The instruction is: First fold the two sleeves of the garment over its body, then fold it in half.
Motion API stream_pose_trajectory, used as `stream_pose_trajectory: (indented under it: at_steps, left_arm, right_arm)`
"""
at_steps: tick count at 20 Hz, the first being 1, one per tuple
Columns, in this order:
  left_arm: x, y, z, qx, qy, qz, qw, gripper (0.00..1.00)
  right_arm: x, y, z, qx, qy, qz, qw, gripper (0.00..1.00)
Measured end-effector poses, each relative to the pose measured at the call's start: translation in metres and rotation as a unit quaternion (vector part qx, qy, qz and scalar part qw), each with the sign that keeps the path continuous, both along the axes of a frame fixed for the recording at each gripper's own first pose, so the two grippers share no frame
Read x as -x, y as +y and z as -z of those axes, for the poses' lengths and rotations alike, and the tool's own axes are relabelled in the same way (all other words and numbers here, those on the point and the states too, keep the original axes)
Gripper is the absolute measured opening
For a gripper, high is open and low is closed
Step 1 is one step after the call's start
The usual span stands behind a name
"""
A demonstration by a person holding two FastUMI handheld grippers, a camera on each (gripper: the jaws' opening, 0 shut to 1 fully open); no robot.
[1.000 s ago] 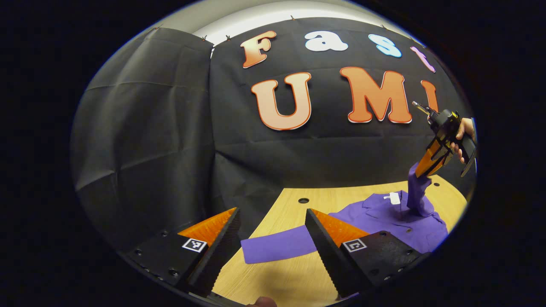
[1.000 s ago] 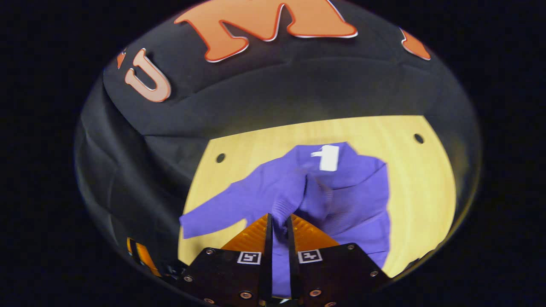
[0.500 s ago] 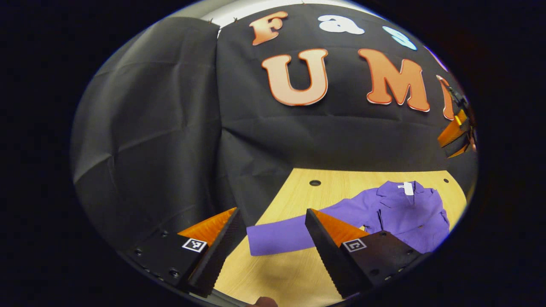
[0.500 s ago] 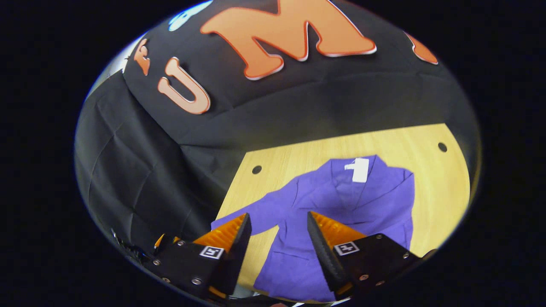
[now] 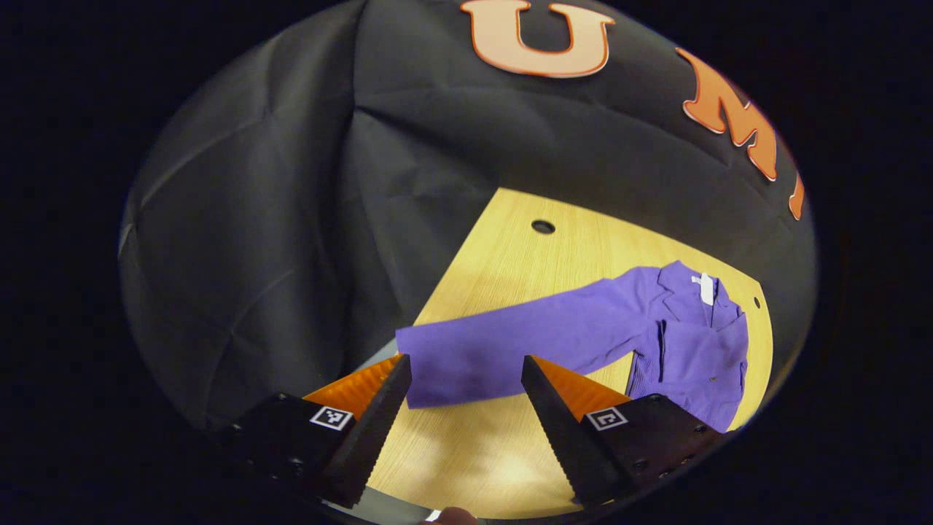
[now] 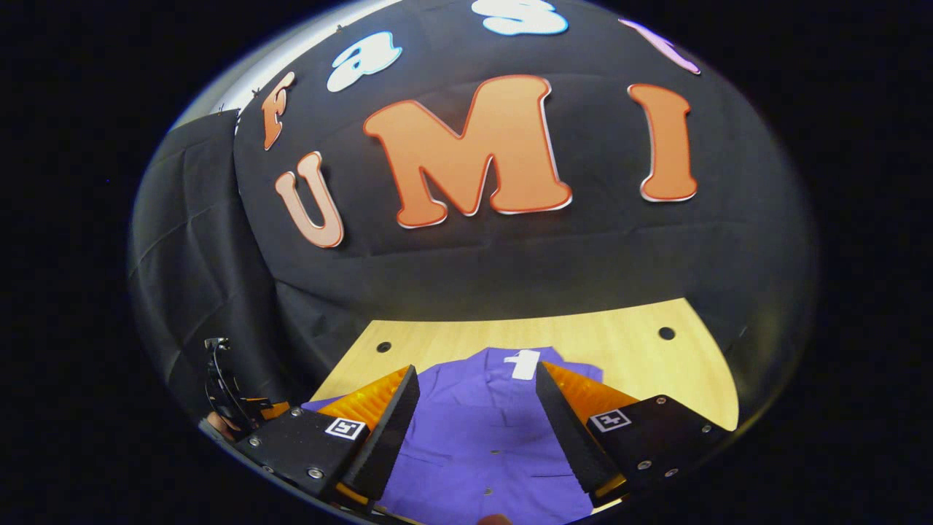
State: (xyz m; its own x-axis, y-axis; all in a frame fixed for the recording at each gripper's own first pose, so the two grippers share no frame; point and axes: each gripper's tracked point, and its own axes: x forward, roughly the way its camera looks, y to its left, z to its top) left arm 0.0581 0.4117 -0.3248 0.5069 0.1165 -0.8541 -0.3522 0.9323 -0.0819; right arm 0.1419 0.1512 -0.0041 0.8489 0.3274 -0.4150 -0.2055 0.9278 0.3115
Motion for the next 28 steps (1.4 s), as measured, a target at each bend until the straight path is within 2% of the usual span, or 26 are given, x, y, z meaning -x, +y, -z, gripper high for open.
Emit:
stream_pose_trajectory:
  at_steps: [3, 5, 6, 7, 8, 11, 16, 20, 22, 23, 24, 25, 26, 27, 28]
  left_arm:
    - [-0.006, 0.006, 0.024, 0.035, 0.053, -0.008, 0.998, 1.0]
    - [-0.008, 0.011, 0.048, 0.065, 0.092, -0.013, 0.994, 1.0]
    - [-0.009, 0.013, 0.058, 0.077, 0.11, -0.013, 0.991, 1.0]
    - [-0.01, 0.015, 0.071, 0.085, 0.126, -0.016, 0.988, 1.0]
    - [-0.014, 0.019, 0.09, 0.1, 0.145, -0.025, 0.984, 1.0]
    - [-0.01, 0.021, 0.106, 0.141, 0.176, -0.036, 0.974, 0.99]
    - [-0.009, 0.028, 0.135, 0.138, 0.206, -0.033, 0.968, 0.98]
    - [-0.004, 0.034, 0.152, 0.131, 0.228, -0.05, 0.963, 0.96]
    - [-0.002, 0.036, 0.151, 0.118, 0.24, -0.061, 0.962, 0.92]
    - [-0.002, 0.037, 0.155, 0.114, 0.24, -0.06, 0.962, 0.82]
    - [0.001, 0.04, 0.157, 0.106, 0.245, -0.061, 0.962, 0.8]
    - [0.002, 0.044, 0.16, 0.098, 0.25, -0.062, 0.961, 0.65]
    - [0.0, 0.043, 0.157, 0.097, 0.249, -0.058, 0.962, 0.57]
    - [-0.001, 0.044, 0.154, 0.097, 0.247, -0.049, 0.963, 0.48]
    - [-0.004, 0.043, 0.154, 0.102, 0.235, -0.061, 0.965, 0.48]
  right_arm:
    - [0.018, -0.038, -0.004, 0.041, -0.028, 0.036, 0.998, 0.96]
    - [0.028, -0.05, -0.006, 0.047, -0.035, 0.05, 0.997, 0.95]
    - [0.034, -0.054, -0.008, 0.047, -0.04, 0.055, 0.997, 1.0]
    - [0.04, -0.057, -0.008, 0.046, -0.043, 0.06, 0.996, 1.0]
    - [0.049, -0.061, -0.007, 0.049, -0.043, 0.065, 0.996, 0.95]
    - [0.061, -0.07, 0.0, 0.064, -0.037, 0.075, 0.994, 0.95]
    - [0.072, -0.072, 0.006, 0.067, -0.028, 0.074, 0.995, 0.96]
    - [0.076, -0.078, 0.017, 0.061, -0.018, 0.081, 0.995, 0.96]
    - [0.078, -0.083, 0.021, 0.055, -0.014, 0.086, 0.995, 0.95]
    - [0.079, -0.085, 0.023, 0.053, -0.012, 0.089, 0.995, 0.96]
    - [0.079, -0.088, 0.024, 0.052, -0.012, 0.091, 0.994, 0.95]
    - [0.079, -0.091, 0.025, 0.052, -0.011, 0.093, 0.994, 0.95]
    - [0.079, -0.093, 0.027, 0.051, -0.011, 0.095, 0.994, 0.95]
    - [0.079, -0.094, 0.028, 0.05, -0.01, 0.095, 0.994, 1.0]
    - [0.077, -0.096, 0.029, 0.048, -0.01, 0.096, 0.994, 1.0]
